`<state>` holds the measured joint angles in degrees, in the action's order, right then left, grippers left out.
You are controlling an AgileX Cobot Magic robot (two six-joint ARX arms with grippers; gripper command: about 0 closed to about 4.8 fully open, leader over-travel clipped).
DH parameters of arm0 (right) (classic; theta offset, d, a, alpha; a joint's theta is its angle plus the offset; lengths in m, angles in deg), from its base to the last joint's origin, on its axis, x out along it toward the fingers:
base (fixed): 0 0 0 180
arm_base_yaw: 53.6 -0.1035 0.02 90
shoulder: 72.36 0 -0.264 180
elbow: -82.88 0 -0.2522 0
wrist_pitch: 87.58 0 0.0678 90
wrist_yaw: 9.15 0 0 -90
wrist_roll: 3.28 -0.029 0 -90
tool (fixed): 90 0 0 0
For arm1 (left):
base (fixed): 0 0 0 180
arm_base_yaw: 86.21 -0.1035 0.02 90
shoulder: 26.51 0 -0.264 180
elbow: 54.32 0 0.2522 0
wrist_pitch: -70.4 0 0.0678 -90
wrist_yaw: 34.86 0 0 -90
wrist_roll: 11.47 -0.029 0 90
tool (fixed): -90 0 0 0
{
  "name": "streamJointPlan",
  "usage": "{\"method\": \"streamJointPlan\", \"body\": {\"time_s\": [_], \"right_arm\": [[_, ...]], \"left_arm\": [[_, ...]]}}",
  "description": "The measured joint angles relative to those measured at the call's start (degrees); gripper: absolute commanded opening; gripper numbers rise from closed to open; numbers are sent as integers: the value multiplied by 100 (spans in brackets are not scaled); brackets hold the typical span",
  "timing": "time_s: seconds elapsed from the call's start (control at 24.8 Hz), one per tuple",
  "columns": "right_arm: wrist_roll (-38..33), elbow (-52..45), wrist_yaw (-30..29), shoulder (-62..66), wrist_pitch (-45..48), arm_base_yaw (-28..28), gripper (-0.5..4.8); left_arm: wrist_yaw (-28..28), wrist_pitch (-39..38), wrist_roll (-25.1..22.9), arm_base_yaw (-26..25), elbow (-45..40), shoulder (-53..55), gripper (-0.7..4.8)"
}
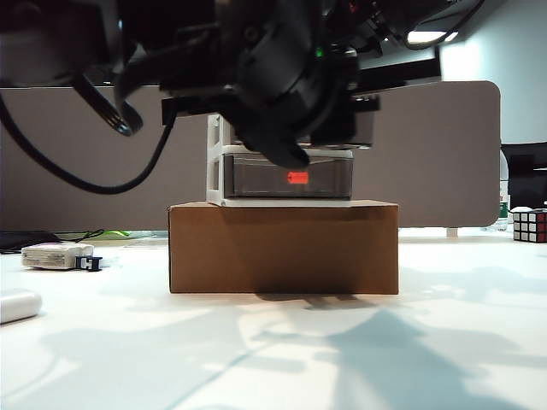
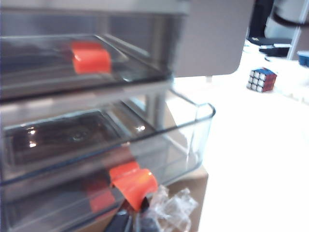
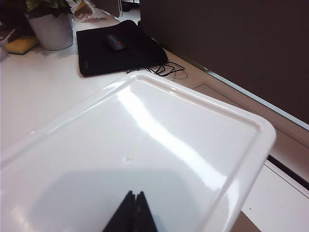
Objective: Open the second layer of the drawer on the table, pick up the earphone case on the table and put it in, and finally close the drawer.
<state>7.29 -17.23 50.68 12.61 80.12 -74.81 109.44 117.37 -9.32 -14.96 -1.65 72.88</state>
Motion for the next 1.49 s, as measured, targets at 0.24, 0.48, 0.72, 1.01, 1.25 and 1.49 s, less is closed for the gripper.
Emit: {"method": "streamJointPlan", "body": {"time_s": [0.24, 0.48, 0.72, 1.01, 1.25, 1.49], "right_arm": [[0, 2, 0, -2, -2, -2, -5], [0, 2, 2, -2, -2, -2, -5], [0, 2, 2, -2, -9, -2, -5], [-2, 0, 22, -142, -232, -2, -5], [-2, -68, 66, -839, -852, 2, -5], [48, -20, 37, -1644, -1292, 111, -5]], "left_arm": [[343, -52, 0, 378, -133, -2, -6], [470, -94, 0, 446, -280, -133, -6], [632, -118, -227, 804, -645, -778, -6], [922, -977, -988, 1456, -1670, -3154, -6], [-750, -3762, -492, 625, -1759, -5086, -6], [-3401, -6697, 251, -1469, -1775, -6542, -6]]}}
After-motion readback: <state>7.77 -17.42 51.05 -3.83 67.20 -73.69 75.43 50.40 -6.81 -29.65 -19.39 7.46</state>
